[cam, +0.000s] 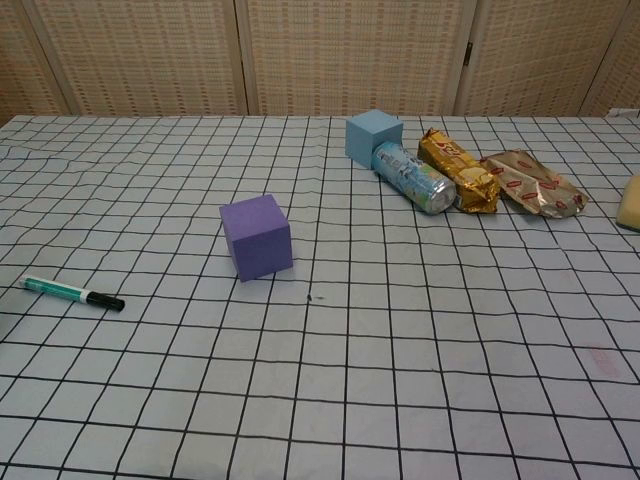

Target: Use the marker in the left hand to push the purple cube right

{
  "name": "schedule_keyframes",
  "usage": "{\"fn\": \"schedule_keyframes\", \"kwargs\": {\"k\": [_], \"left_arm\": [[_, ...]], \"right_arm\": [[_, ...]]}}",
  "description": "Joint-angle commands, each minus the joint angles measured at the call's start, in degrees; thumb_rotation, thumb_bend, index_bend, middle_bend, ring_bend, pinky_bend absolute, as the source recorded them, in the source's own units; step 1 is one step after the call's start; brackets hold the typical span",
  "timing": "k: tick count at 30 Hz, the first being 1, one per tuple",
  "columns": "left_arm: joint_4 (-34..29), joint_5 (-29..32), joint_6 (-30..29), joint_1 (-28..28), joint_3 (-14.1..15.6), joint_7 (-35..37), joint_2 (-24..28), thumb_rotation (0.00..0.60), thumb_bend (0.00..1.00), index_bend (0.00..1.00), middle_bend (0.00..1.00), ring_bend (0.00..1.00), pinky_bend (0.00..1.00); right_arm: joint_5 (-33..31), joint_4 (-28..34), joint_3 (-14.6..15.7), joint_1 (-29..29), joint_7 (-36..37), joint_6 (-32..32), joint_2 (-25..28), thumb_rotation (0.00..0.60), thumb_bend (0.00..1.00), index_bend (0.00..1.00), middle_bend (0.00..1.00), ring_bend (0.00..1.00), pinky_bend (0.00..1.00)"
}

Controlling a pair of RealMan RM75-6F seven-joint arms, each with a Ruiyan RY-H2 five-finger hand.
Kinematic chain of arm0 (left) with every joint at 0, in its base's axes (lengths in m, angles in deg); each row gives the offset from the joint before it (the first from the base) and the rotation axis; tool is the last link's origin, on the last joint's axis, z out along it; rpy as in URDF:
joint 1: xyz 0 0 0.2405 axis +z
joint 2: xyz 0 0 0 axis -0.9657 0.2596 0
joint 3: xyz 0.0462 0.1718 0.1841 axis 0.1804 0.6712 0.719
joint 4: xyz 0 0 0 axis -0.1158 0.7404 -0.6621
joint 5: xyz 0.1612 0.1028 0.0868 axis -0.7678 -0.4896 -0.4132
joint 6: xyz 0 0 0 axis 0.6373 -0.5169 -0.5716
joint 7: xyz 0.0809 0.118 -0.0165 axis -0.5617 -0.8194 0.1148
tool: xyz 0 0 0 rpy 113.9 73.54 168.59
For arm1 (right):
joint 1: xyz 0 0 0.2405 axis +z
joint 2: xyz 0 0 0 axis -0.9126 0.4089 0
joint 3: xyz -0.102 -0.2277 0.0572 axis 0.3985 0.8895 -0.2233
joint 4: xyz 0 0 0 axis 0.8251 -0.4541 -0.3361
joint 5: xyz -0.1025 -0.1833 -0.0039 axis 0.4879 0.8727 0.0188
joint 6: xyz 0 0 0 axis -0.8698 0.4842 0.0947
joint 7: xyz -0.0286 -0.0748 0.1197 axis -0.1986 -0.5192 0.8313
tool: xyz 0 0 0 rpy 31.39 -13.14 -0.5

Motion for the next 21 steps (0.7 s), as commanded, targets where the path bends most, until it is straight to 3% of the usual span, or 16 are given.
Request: {"fn": "schedule_keyframes", "kwargs": {"k": [1,3,5,8,11,21], "left_arm": [[0.19,0.08,0.65,-0.19,-0.01,-0.7,-0.41,0.6,0.45,0.05,0.03,0.01,0.19],[0.54,-0.07,1.5,-0.66,-0.05,-1.61,-1.0,0.6,0.45,0.05,0.04,0.02,0.19],[1.66,-0.62,1.3,-1.11,-0.55,-2.87,-2.12,0.6,0.45,0.06,0.05,0.06,0.26],[5.52,-1.99,2.71,-3.0,-1.14,-4.34,-4.45,0.6,0.45,0.12,0.17,0.33,0.65],[8.92,-2.53,5.67,-5.12,-1.25,-5.31,-6.05,0.6,0.45,0.21,0.24,0.54,0.89],[20.62,-2.93,14.84,-11.75,-1.59,-5.75,-12.43,0.6,0.45,0.23,0.21,0.64,0.98]], "right_arm": [[-0.17,0.05,-0.1,-0.09,0.28,0.14,0.15,0.6,0.15,0.0,0.0,0.0,0.0],[-0.13,0.05,-0.14,-0.21,0.4,0.38,0.29,0.6,0.15,0.0,0.0,0.0,0.0],[0.07,0.15,-0.17,-0.33,0.63,0.74,0.33,0.6,0.15,0.0,0.0,0.0,0.0],[0.12,0.01,-0.25,-0.39,0.52,0.89,0.23,0.6,0.15,0.0,0.0,0.0,0.0],[-0.63,-0.09,-0.46,-0.19,0.06,0.25,0.06,0.6,0.15,0.0,0.0,0.0,0.0],[-3.16,0.0,-1.25,0.51,-2.51,-1.59,-1.04,0.6,0.15,0.0,0.0,0.0,0.0]]}}
